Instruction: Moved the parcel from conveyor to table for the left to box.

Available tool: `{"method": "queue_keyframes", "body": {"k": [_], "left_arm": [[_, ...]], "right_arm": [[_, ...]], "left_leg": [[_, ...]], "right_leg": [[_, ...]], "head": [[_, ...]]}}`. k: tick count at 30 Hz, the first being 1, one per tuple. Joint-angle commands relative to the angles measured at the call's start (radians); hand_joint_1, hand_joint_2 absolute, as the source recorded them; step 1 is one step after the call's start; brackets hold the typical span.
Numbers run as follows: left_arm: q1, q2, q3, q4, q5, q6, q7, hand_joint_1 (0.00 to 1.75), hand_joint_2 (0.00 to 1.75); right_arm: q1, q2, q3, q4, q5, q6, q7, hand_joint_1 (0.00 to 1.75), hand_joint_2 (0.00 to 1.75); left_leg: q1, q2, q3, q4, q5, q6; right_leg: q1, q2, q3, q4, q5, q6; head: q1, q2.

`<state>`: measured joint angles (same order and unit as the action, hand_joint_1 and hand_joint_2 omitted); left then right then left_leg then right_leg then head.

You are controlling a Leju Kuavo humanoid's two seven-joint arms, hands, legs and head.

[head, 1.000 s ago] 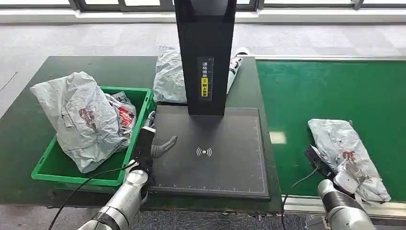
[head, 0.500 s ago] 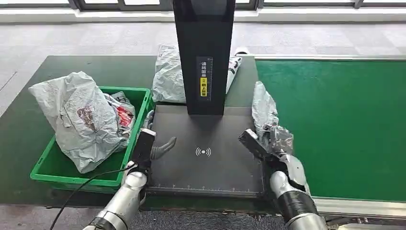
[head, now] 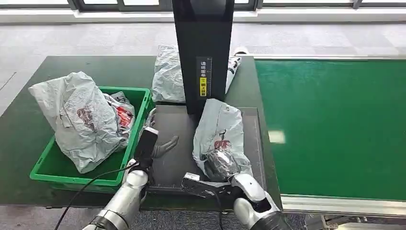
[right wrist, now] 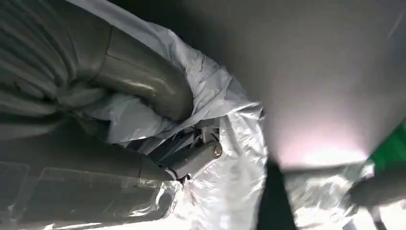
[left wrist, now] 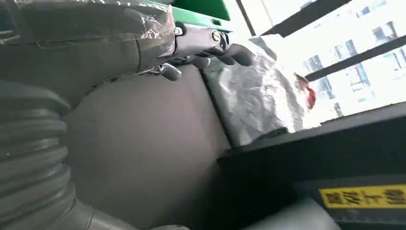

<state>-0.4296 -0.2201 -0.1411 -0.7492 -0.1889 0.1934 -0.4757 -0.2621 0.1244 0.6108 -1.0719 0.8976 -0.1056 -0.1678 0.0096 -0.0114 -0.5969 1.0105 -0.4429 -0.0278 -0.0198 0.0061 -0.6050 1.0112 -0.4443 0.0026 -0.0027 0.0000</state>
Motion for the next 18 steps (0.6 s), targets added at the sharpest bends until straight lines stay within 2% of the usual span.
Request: {"method": "queue_keyframes", "body": {"k": [1,10,13,18], "left_arm": [[-0.144,-0.033,-0.035,0.164,-0.003,-0.007,0.003,0.00,1.75],[-0.139,-0.030,-0.036,0.159,-0.001,0.001,-0.013,0.00,1.75],[-0.132,-0.031,-0.041,0.143,0.007,0.009,-0.041,0.00,1.75],[-0.092,-0.022,-0.083,0.099,-0.012,0.039,-0.062,0.00,1.75]], "right_arm": [[-0.055,-0.027,0.137,0.171,-0.005,0.038,0.058,0.00,1.75],[-0.053,-0.030,0.125,0.155,-0.010,0.033,0.066,0.00,1.75],[-0.036,-0.035,0.079,0.105,-0.037,0.004,0.064,0.00,1.75],[0.029,-0.054,-0.094,-0.078,-0.077,-0.213,0.011,0.00,1.75]], "left_leg": [[0.001,-0.001,0.002,-0.001,0.001,0.001],[0.001,0.001,0.002,-0.001,0.001,0.000],[0.001,0.001,0.003,-0.002,0.001,0.001],[0.000,0.000,0.002,-0.001,0.001,0.001]], "right_leg": [[0.001,-0.003,0.003,-0.002,0.001,-0.001],[0.001,-0.001,0.002,-0.001,0.001,-0.001],[0.001,-0.001,0.003,-0.003,0.002,-0.002],[0.001,-0.003,0.002,-0.002,0.001,-0.001]], "head": [[0.000,0.000],[0.000,0.000],[0.000,0.000],[0.000,0.000]]}}
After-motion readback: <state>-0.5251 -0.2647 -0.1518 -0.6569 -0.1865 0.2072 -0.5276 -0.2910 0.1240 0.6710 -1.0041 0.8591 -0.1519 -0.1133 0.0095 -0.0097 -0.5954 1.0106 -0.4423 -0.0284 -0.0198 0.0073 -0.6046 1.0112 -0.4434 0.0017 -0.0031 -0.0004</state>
